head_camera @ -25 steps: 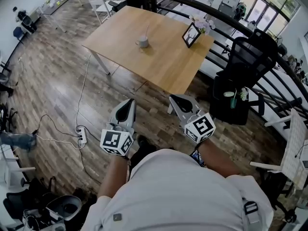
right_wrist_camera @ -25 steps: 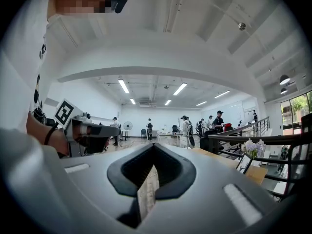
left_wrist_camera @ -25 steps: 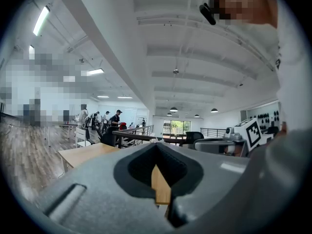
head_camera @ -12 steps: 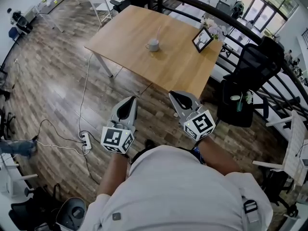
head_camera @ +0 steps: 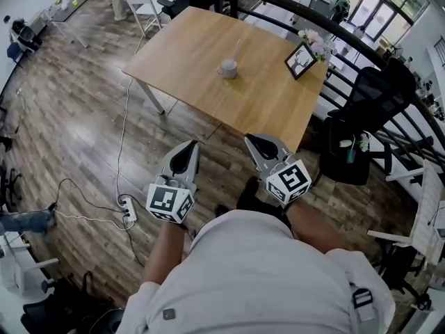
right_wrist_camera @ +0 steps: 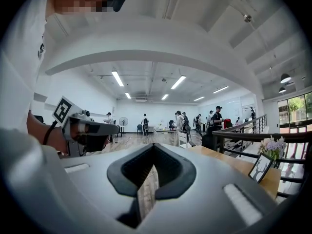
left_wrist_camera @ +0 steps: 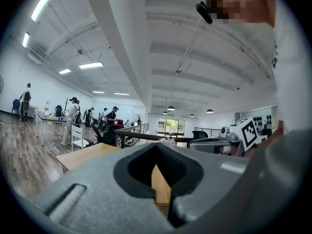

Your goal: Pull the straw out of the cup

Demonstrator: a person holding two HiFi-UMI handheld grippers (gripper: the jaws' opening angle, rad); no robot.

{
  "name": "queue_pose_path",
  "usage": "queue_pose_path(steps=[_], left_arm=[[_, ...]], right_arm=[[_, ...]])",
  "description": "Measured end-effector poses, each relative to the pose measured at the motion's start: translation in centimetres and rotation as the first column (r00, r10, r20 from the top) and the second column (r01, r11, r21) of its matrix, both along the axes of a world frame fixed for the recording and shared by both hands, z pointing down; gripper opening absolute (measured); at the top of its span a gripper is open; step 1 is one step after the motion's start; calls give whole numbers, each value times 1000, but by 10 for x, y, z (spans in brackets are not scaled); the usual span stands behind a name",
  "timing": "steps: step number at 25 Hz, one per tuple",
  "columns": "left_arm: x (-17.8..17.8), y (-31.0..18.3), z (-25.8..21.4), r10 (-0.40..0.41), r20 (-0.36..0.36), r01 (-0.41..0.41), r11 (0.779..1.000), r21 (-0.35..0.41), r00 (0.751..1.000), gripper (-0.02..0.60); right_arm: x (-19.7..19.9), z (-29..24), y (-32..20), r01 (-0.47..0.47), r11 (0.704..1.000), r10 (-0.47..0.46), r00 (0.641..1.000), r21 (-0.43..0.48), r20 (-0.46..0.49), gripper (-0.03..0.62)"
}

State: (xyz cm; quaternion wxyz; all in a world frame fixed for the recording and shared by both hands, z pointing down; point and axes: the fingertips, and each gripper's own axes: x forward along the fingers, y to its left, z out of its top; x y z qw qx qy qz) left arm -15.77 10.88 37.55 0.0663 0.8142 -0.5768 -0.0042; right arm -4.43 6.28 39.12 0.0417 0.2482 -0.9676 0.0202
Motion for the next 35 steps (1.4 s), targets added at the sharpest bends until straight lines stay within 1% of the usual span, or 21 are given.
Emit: queue_pose_path(steps=[6, 11, 15, 20, 23, 26, 29, 35], left_arm=[[-5, -41, 9, -8, 19, 8, 1000, -14, 1000, 5], [-3, -93, 9, -15, 28, 15, 1000, -20, 999, 5], [9, -143, 9, -22, 19, 23, 1000, -20, 1000, 5], [42, -206, 9, 13, 33, -12, 1000, -15, 999, 5], [55, -231, 8, 10, 48, -10, 1000, -11, 999, 5], [63, -250, 12, 17, 47, -16, 1000, -26, 999, 5], [65, -268, 19, 23, 42, -21, 999, -45, 999, 5], [58, -305, 34, 43, 15, -42, 996, -82, 999, 5]], right_arm=[[-9, 3, -48, 6, 1000, -6, 1000, 2, 19, 9], [-10, 4, -103, 19, 1000, -19, 999, -4, 33, 9], [0, 7, -146, 40, 999, -40, 999, -21, 18, 9], [31, 13, -200, 34, 999, -34, 999, -35, 12, 9], [43, 13, -224, 38, 998, -37, 999, -43, 15, 9], [52, 17, -242, 39, 998, -38, 999, -53, 16, 9], [56, 23, -262, 31, 997, -30, 999, -66, 14, 9], [54, 33, -293, -6, 995, 6, 1000, -96, 0, 9]])
